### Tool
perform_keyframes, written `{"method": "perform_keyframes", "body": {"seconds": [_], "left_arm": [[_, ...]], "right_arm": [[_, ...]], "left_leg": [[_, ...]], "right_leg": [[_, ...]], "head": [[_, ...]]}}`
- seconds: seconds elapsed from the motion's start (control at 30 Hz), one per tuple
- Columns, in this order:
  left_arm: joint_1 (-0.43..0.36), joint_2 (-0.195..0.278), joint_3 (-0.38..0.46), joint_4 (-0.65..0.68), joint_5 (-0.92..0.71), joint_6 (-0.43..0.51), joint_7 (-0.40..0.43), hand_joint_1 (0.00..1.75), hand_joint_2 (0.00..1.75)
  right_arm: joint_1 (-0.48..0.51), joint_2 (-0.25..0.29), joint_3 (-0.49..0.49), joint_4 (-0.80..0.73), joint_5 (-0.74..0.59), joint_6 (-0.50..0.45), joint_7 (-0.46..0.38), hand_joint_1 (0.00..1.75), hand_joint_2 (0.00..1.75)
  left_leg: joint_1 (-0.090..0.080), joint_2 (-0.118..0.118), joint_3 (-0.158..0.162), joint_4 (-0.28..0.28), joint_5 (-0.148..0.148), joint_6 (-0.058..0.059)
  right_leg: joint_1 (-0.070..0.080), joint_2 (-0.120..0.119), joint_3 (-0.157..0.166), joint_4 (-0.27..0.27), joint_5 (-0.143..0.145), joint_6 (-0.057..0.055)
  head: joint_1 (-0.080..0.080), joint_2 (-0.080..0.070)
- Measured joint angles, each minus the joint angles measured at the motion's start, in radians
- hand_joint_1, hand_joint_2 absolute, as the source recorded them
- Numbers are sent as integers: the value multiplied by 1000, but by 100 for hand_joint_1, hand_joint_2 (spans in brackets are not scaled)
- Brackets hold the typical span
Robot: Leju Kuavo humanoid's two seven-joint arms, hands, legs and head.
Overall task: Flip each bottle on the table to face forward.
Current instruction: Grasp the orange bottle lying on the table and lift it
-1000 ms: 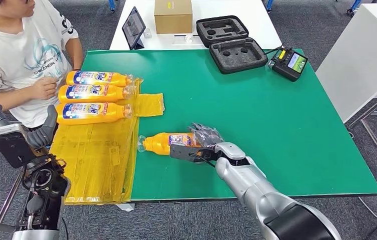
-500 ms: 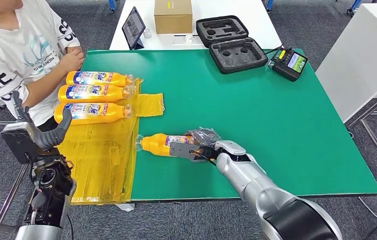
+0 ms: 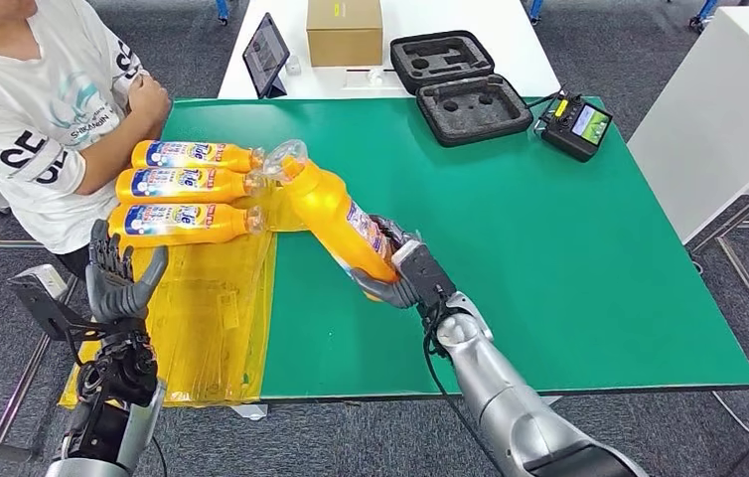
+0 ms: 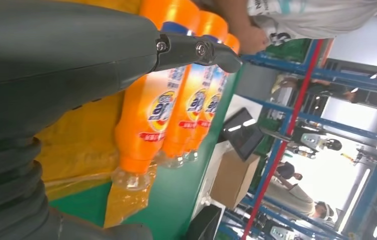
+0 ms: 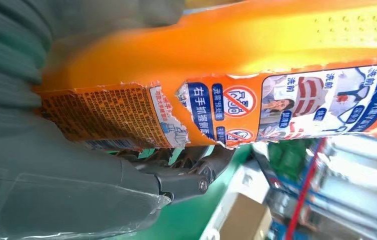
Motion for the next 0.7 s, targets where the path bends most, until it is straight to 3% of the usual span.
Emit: {"method": "perform_keyframes", "body": {"seconds": [0.17,0.3,0.5,0.7], "left_arm": [[27,0,0,-1,45,-17,23,0,175],[43,0,0,-14,66,-43,44,0,175],[55,-3,-48,-35,94,-172,139,0,175],[60,-9,-88,-44,93,-200,158,0,175]], "right_arm": [[76,-1,-4,-142,-115,-93,-1,175,175],[103,-2,-4,-200,-139,-114,-1,175,175],[111,0,11,-184,-149,-104,-1,175,175],[109,4,27,-155,-146,-94,-1,175,175]], "left_leg": [[0,0,-1,0,0,0],[0,0,-1,0,0,0],[0,0,-1,0,0,0],[0,0,-1,0,0,0]], "right_leg": [[0,0,-1,0,0,0],[0,0,-1,0,0,0],[0,0,-1,0,0,0],[0,0,-1,0,0,0]], "head": [[0,0],[0,0],[0,0],[0,0]]}}
